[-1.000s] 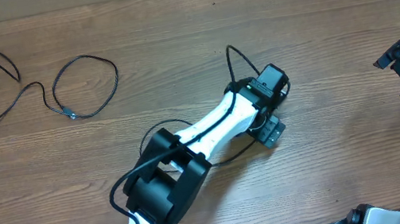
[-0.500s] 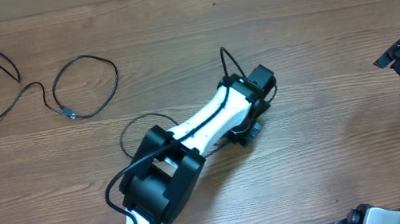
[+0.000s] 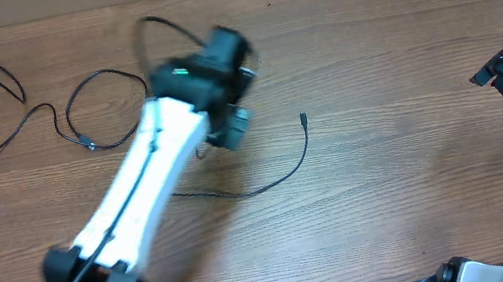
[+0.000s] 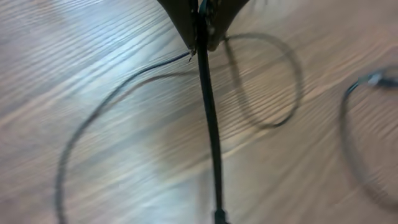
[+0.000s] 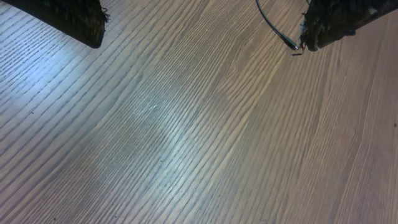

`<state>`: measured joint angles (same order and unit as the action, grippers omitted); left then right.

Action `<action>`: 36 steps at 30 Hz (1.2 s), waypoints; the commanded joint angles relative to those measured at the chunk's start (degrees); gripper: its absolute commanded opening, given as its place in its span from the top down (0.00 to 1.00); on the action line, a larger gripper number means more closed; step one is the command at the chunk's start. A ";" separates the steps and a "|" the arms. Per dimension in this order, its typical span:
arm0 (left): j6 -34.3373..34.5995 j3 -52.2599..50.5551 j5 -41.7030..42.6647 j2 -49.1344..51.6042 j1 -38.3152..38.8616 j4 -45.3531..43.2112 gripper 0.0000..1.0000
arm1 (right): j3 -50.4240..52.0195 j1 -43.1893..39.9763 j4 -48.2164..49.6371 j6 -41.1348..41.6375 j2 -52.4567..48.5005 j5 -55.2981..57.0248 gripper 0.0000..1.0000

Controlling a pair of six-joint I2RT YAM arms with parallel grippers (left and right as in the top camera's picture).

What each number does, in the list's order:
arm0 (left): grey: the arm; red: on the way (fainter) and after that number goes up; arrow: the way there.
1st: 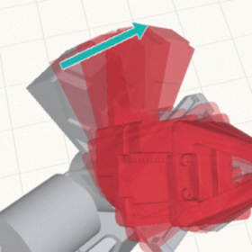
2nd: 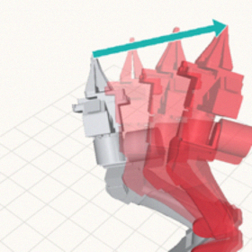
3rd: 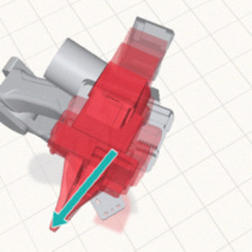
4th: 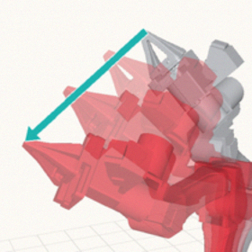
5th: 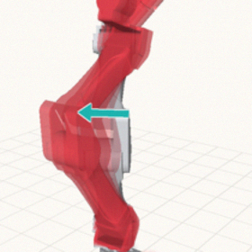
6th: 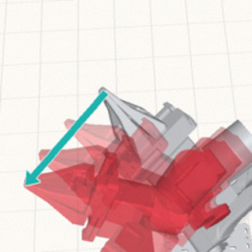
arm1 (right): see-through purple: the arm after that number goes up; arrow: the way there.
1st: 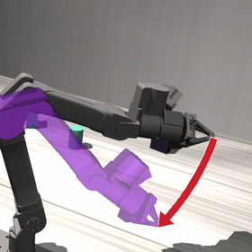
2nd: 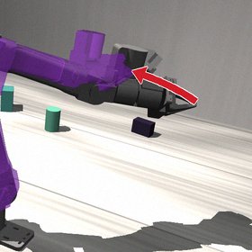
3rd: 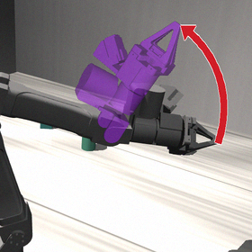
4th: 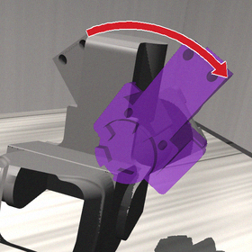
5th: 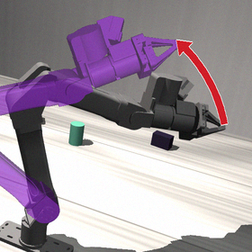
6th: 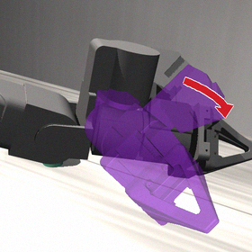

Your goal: Untangle cables

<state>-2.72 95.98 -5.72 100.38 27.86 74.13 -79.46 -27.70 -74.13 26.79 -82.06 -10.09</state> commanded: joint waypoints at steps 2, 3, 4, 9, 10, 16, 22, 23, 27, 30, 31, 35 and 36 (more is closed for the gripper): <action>2.47 0.83 -0.87 -7.30 -7.61 1.60 0.96 | -0.74 0.00 0.33 -0.07 0.83 -0.02 0.00; 3.56 0.83 -0.76 -8.70 -9.25 1.68 0.95 | -0.74 0.00 0.33 -0.07 0.83 -0.02 0.00; 5.07 0.83 0.22 -9.88 -10.75 1.44 0.95 | -0.74 0.00 0.31 -0.07 0.83 -0.02 0.00; 9.42 0.83 4.68 -11.80 -15.30 3.91 0.95 | -0.74 0.00 0.31 -0.07 0.83 -0.02 0.00; 14.51 0.83 0.13 -11.80 -15.98 5.38 0.95 | -0.74 0.00 0.33 -0.09 0.83 -0.02 0.00; 42.56 0.83 -16.28 -12.02 -22.18 14.73 0.95 | -0.74 0.00 0.33 -0.07 0.83 -0.02 0.00; 51.54 0.81 -20.52 -12.07 -36.41 15.43 0.96 | -0.74 0.00 0.33 -0.07 0.83 -0.02 0.00; 52.37 0.81 -20.24 -12.04 -39.78 15.39 0.96 | -0.74 0.00 0.31 -0.07 0.83 -0.02 0.00; 54.42 0.81 -17.77 -12.04 -52.63 15.80 0.96 | -0.74 0.00 0.31 -0.07 0.83 -0.02 0.00; 54.29 0.39 -13.42 -11.89 -60.39 14.64 0.95 | -0.74 0.00 0.31 -0.07 0.83 -0.02 0.00; 53.92 0.04 -11.65 -11.87 -62.18 14.10 0.95 | -0.74 0.00 0.33 -0.07 0.83 -0.02 0.00; 53.81 -2.71 -7.74 -11.87 -65.85 11.76 0.90 | -0.74 0.00 0.33 -0.07 0.83 -0.02 0.00; 53.96 -4.00 -7.74 -11.87 -65.85 9.75 0.89 | -0.74 0.00 0.33 -0.07 0.83 -0.02 0.00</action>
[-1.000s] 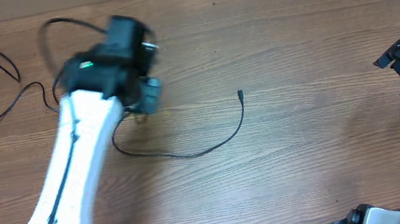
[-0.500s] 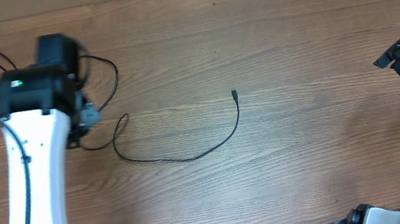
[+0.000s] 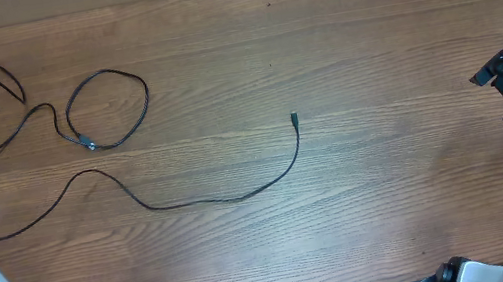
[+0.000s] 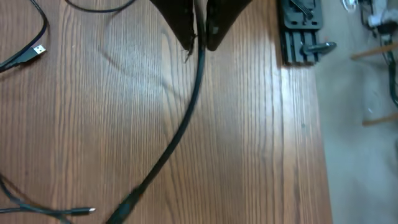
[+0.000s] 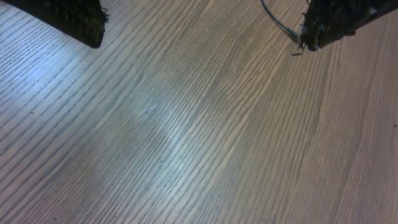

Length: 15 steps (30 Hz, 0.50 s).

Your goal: Untangle cables

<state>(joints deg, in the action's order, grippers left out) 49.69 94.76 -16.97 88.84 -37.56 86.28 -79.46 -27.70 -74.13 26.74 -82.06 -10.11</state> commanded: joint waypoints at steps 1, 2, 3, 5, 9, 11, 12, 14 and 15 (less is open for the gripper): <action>1.55 -3.89 3.56 -0.33 -0.35 -4.33 0.90 | -0.74 0.00 0.33 -0.02 0.83 0.00 0.00; 1.53 -5.11 3.54 -0.31 -0.09 -6.34 0.92 | -0.74 -0.02 0.33 -0.02 0.83 0.00 0.00; 1.51 -6.36 3.52 -0.20 0.15 -8.39 0.94 | -0.74 0.00 0.33 -0.02 0.83 0.00 0.00; 1.53 -8.94 3.67 0.13 0.39 -12.28 0.94 | -0.74 0.00 0.33 -0.02 0.83 0.00 0.00; -0.15 -13.20 9.88 0.74 0.52 -17.11 0.60 | -0.74 0.00 0.31 -0.04 0.83 0.00 0.00; -6.05 -14.86 16.76 0.90 0.61 -19.63 0.51 | -0.74 0.00 0.33 -0.02 0.83 0.00 0.00; -10.71 -15.96 21.24 0.90 0.96 -21.62 0.47 | -0.74 -0.02 0.33 -0.02 0.83 0.00 0.00; -19.82 -17.16 27.93 0.90 2.16 -24.57 0.27 | -0.74 0.00 0.33 -0.04 0.83 0.00 0.00; -24.02 -17.64 30.42 0.90 2.99 -25.51 0.20 | -0.74 0.00 0.33 -0.02 0.83 0.00 0.00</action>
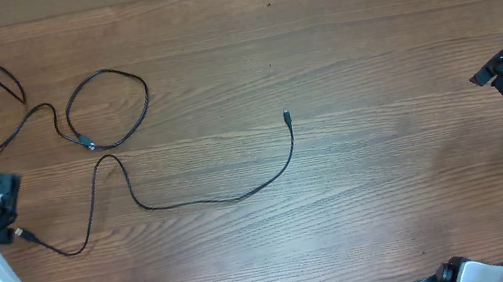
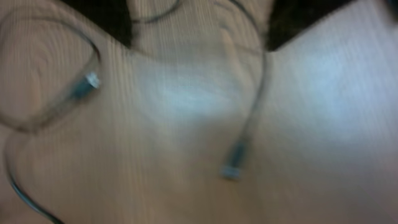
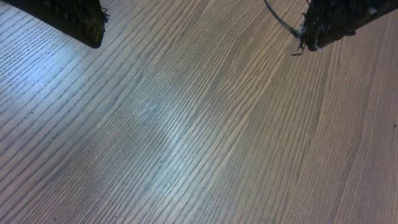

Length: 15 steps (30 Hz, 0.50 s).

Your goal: Untangle cables

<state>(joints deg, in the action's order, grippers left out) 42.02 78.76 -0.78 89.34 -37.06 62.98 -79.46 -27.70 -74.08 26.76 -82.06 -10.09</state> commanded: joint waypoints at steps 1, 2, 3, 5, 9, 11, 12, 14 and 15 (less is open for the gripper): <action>-20.72 -1.99 16.72 0.39 3.67 -2.84 0.13 | -0.74 0.00 0.28 -0.04 0.83 -0.02 0.00; -24.70 -2.25 18.78 0.39 5.20 -3.13 0.07 | -0.74 0.00 0.26 -0.07 0.83 -0.02 0.00; -27.02 -2.47 19.65 0.39 6.54 -3.28 0.01 | -0.74 -0.02 0.28 -0.04 0.83 -0.02 0.00; -32.30 -2.69 21.40 0.39 10.73 -3.26 0.00 | -0.74 0.00 0.26 -0.04 0.83 -0.02 0.00; -39.93 -2.93 21.35 0.39 21.53 -4.15 0.00 | -0.74 0.00 0.26 -0.04 0.83 -0.02 0.00; -42.01 -3.43 20.41 0.39 27.56 -5.79 0.00 | -0.74 0.00 0.28 -0.04 0.83 -0.02 0.00; -42.03 -3.78 19.39 0.44 30.25 -6.78 0.00 | -0.74 0.00 0.28 -0.04 0.83 -0.02 0.00; -41.81 -4.72 14.32 0.92 36.46 -8.83 0.00 | -0.74 0.00 0.28 -0.07 0.83 -0.02 0.00; -41.81 -5.09 11.30 1.33 39.19 -9.11 0.00 | -0.74 0.00 0.28 -0.04 0.83 -0.02 0.00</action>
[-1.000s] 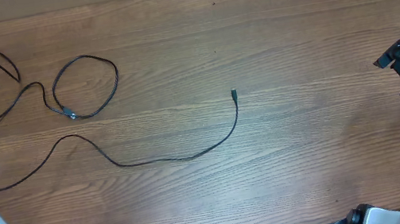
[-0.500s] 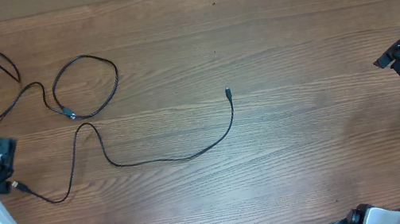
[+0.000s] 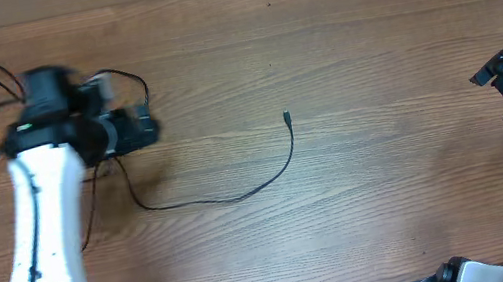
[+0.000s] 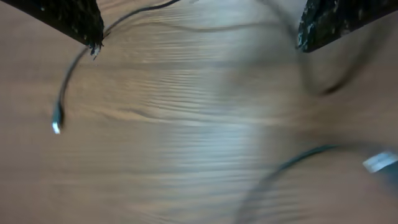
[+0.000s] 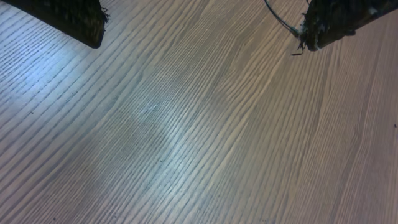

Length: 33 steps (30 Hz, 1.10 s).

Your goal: Untangle cables

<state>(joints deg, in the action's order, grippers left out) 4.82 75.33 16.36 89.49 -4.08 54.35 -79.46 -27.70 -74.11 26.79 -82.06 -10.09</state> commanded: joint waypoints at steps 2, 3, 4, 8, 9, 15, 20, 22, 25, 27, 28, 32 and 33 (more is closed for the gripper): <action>-2.99 -2.25 -11.63 2.29 10.82 -0.13 0.00 | -0.74 0.00 0.31 -0.07 0.83 -0.02 0.00; -0.98 -2.51 -14.03 3.17 13.18 0.50 0.00 | -0.74 0.00 0.31 -0.09 0.83 -0.02 0.00; 0.15 -2.62 -14.91 4.04 14.99 1.25 0.00 | -0.74 0.00 0.31 -0.07 0.83 -0.02 0.00; -1.44 -2.64 -15.47 7.74 19.98 2.86 0.00 | -0.74 0.00 0.31 -0.07 0.83 -0.02 0.00; -3.30 -2.64 -15.45 8.85 21.05 3.04 0.00 | -0.74 0.00 0.28 -0.07 0.83 -0.02 0.00; -20.50 -2.67 -11.98 13.73 24.65 3.54 0.00 | -0.74 0.00 0.28 -0.09 0.83 -0.02 0.00; -30.42 -2.67 -6.88 17.62 26.84 3.23 0.00 | -0.74 0.00 0.28 -0.07 0.83 -0.02 0.00; -31.91 -2.67 -6.21 19.12 27.28 3.17 0.00 | -0.74 0.00 0.31 -0.07 0.83 -0.02 0.00; -32.06 -2.67 -6.21 21.44 28.13 2.40 0.03 | -0.74 0.00 0.31 -0.07 0.83 -0.02 0.00; -32.15 -2.67 -6.23 22.75 28.48 2.19 0.08 | -0.74 0.00 0.31 -0.07 0.83 -0.02 0.00; -32.48 -2.67 -6.19 23.37 28.63 2.16 0.10 | -0.74 0.00 0.28 -0.07 0.83 -0.02 0.00; -33.20 -2.69 -6.19 25.03 29.00 2.29 0.13 | -0.74 0.00 0.31 -0.07 0.83 -0.02 0.00; -33.59 -2.69 -6.16 25.18 29.20 2.38 0.14 | -0.74 0.00 0.31 -0.07 0.83 -0.02 0.00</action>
<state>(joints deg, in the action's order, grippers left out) -26.20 73.14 8.75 112.53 24.43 56.73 -79.46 -27.70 -74.17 26.74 -82.06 -10.11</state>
